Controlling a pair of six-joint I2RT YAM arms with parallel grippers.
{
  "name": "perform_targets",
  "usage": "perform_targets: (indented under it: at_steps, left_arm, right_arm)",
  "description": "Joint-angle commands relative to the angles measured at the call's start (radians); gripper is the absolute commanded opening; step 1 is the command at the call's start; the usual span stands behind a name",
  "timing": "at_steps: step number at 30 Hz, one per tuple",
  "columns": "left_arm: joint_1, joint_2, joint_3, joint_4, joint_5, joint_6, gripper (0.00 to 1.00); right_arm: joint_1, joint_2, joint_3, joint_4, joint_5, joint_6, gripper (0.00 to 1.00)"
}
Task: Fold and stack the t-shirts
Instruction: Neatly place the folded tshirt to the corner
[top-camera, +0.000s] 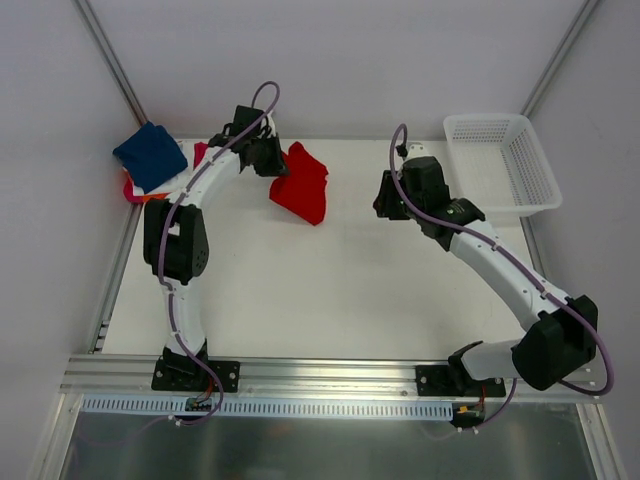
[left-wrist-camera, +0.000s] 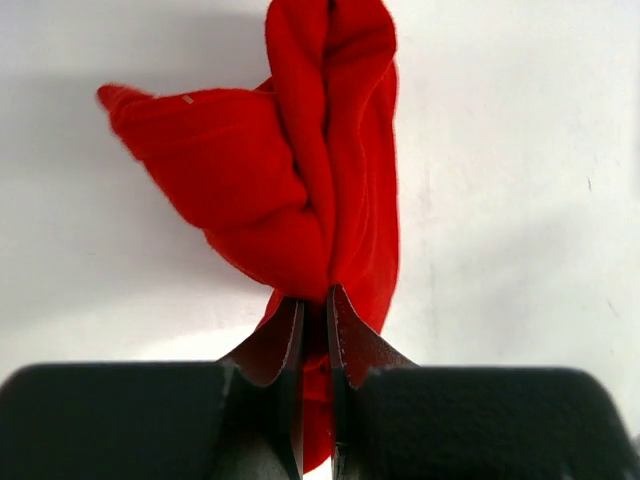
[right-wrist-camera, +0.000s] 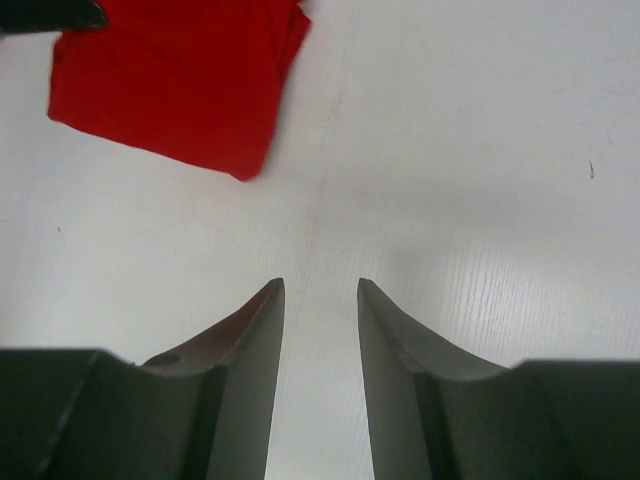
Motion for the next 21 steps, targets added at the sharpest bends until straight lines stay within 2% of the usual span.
perform_targets:
  at_steps: [1, 12, 21]
  left_arm:
    - [0.054, -0.035, 0.089, -0.094, -0.054, 0.066, 0.0]
    - [0.207, -0.031, 0.186, -0.134, -0.081, 0.105, 0.0]
    - [0.276, 0.055, 0.448, -0.222, -0.112, 0.144, 0.0]
  right_arm:
    - [0.001, -0.056, -0.005, 0.024, -0.008, 0.005, 0.39]
    - [-0.002, -0.085, -0.046, 0.047, -0.009, 0.008, 0.39]
    - [-0.004, -0.104, -0.098, 0.085, -0.023, 0.009, 0.39]
